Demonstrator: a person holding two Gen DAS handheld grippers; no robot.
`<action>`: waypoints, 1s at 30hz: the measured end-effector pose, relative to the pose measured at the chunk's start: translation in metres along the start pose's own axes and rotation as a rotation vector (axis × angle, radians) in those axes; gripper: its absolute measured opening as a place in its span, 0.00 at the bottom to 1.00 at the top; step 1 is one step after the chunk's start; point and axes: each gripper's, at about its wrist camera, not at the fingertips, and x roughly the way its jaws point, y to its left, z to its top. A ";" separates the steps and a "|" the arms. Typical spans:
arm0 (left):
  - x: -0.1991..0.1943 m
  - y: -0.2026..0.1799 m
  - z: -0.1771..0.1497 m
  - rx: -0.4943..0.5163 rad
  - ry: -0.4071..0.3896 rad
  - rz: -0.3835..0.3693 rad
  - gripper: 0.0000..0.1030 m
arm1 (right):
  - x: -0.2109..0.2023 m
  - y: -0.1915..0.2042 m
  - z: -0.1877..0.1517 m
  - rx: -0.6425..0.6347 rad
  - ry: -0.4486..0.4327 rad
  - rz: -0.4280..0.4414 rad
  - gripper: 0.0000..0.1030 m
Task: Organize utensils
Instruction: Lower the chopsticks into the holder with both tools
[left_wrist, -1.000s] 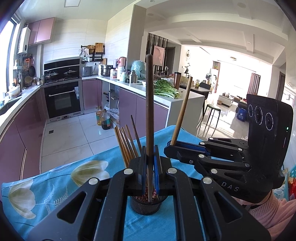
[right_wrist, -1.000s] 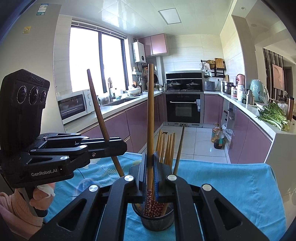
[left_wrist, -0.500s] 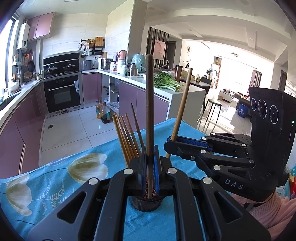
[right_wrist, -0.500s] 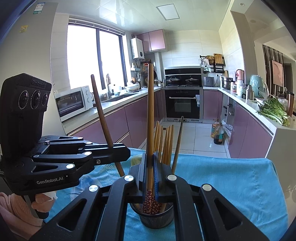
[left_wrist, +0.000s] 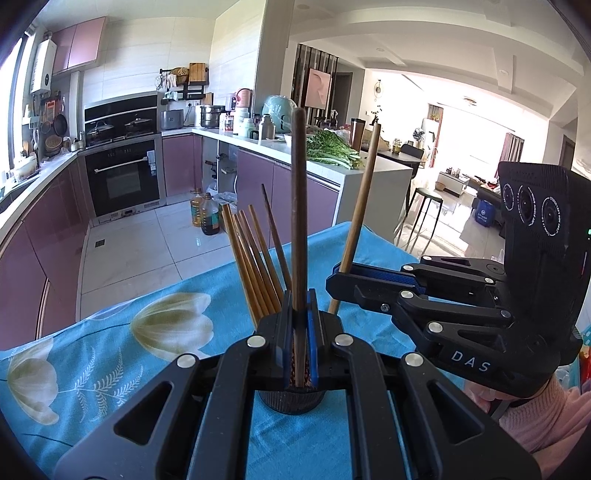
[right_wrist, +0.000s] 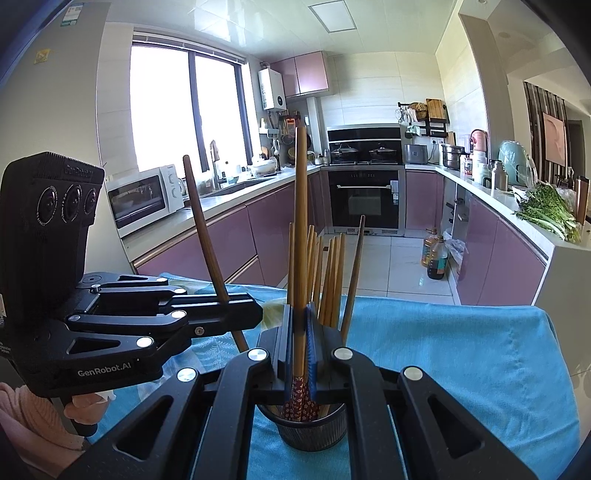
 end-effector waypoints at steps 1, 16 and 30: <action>0.001 0.002 0.000 -0.001 0.002 0.000 0.07 | 0.001 -0.001 0.000 0.000 0.002 0.001 0.05; 0.010 0.002 -0.008 -0.006 0.032 -0.005 0.07 | 0.013 -0.003 -0.006 0.008 0.037 0.008 0.05; 0.016 0.004 -0.010 -0.008 0.045 -0.007 0.07 | 0.020 -0.005 -0.012 0.012 0.058 0.011 0.05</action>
